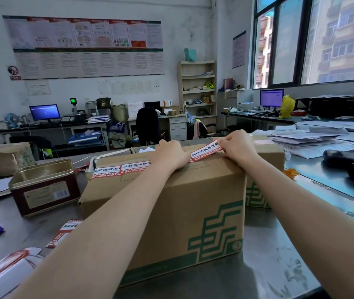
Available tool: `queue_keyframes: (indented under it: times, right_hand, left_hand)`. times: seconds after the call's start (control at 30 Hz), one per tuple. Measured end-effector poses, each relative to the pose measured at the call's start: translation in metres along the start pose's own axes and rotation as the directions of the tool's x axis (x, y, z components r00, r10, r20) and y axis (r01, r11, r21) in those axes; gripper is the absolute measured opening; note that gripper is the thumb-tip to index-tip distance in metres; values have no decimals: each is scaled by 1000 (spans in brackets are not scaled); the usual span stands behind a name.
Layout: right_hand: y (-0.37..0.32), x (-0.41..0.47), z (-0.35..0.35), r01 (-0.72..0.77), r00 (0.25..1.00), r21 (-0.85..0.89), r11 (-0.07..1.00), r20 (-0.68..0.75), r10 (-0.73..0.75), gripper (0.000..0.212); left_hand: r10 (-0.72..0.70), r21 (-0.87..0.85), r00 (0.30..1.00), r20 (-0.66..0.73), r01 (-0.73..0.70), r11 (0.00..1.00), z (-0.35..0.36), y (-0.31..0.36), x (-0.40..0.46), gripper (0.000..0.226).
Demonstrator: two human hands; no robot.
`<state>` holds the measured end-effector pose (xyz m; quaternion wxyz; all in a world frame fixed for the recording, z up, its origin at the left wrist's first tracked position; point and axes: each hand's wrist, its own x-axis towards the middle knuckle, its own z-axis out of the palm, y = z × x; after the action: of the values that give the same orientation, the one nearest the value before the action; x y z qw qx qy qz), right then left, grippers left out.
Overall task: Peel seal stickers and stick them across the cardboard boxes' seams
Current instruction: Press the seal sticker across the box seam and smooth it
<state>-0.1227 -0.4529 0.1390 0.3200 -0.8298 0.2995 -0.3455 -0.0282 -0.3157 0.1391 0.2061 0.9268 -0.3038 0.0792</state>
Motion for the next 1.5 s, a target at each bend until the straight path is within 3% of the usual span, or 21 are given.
queue_keyframes:
  times: [0.33,0.7,0.8,0.87,0.93,1.17,1.5]
  right_hand:
    - [0,2,1,-10,1000,-8,1000,-3,10,36]
    - [0,4,2,-37,999,5,999,4,37,25]
    - [0,4,2,-33,999,-7,999,7,33,24]
    - [-1,4,1,-41,999,-20,999,20,41,22]
    - [-1,5,-1,-38,998,-62,997,41,41,24]
    - [3,6,-8,-29,991,-162,986,127,50,38]
    - [9,1,-12,-50,980,-86,995,186,65,35]
  left_hand:
    - [2,46,1000,8,-2,999,1,0,0,37]
    - [1,56,1000,24,-3,998,-3,3,-5,31]
    - [129,-23,992,8,-128,991,-3,4,-6,32]
    - [306,-65,950,66,-302,951,-3,8,-9,41]
    - [393,-96,906,157,-382,919,-4,10,-12,46]
    - [381,-67,877,293,-378,923,-10,11,-21,44]
    - [411,13,811,416,-457,889,-4,6,-12,58]
